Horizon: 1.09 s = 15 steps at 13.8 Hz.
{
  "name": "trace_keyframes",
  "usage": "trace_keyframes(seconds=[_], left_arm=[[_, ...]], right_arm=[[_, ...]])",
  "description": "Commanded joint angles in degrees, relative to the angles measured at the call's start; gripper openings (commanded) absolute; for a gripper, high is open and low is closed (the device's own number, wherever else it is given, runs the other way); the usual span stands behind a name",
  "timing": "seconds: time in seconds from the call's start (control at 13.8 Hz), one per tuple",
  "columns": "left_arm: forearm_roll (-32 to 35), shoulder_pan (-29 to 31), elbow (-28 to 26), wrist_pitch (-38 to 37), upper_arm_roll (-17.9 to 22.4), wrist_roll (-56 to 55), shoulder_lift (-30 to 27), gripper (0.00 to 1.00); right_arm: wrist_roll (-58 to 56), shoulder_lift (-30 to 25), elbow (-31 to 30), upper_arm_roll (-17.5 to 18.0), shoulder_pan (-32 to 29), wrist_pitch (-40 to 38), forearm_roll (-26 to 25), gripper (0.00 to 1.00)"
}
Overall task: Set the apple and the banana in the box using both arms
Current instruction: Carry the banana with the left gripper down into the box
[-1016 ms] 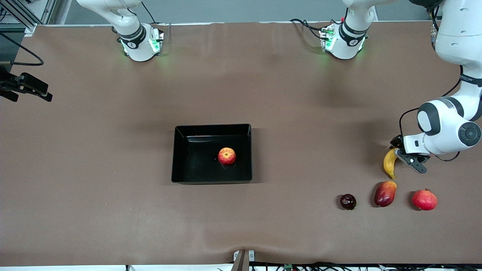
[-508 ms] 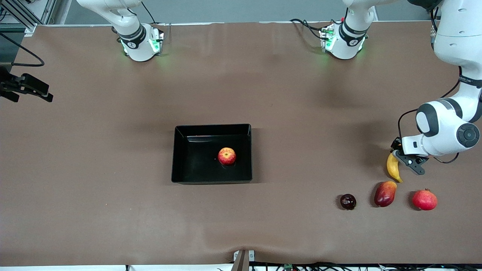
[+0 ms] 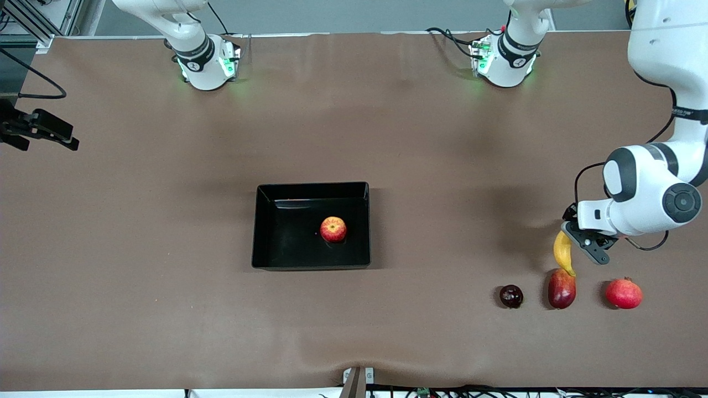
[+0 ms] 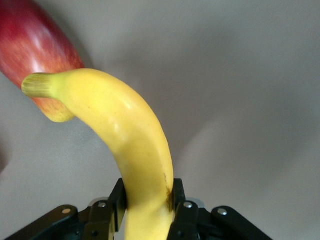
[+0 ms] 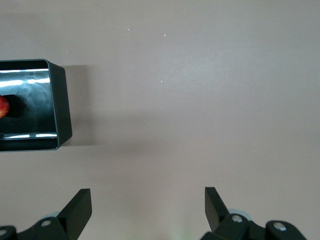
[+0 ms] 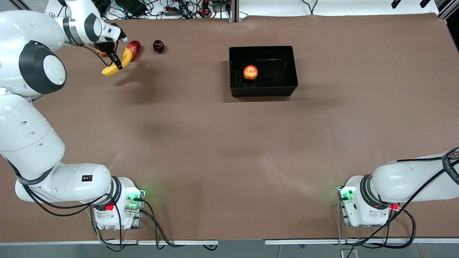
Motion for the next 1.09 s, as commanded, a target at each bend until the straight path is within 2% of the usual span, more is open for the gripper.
trace_keyframes(seconds=[0.0,0.22,0.51,0.65,0.8,1.02], left_arm=[[-0.63,-2.24,8.26,-12.3,-0.64,-7.82,-0.58,0.06],[-0.63,-9.96,14.34,-18.39,-1.0,-24.34,-0.23,0.08],[-4.39,-19.2,19.79,-18.4,-1.17,-47.97,1.43,0.08],[-8.96,-22.98,26.1,-17.7,-1.26,-60.37,4.94,0.08],[-11.79,-26.93,31.47,-11.94,-1.43,-72.5,9.07,0.08],[-13.29,-33.44,32.9,4.22,-1.96,-82.28,13.65,0.0]], right_arm=[[0.11,-0.14,-0.06,-0.18,0.48,0.21,-0.53,1.0],[0.11,-0.14,-0.06,-0.09,0.48,0.21,-0.53,1.0],[0.11,0.13,-0.06,-0.09,0.48,0.21,-0.44,1.0],[0.11,0.13,0.03,-0.09,0.48,0.21,-0.44,1.0],[0.11,0.13,0.03,-0.09,0.48,0.21,-0.44,1.0],[0.11,0.13,0.03,-0.09,0.48,0.21,-0.44,1.0]])
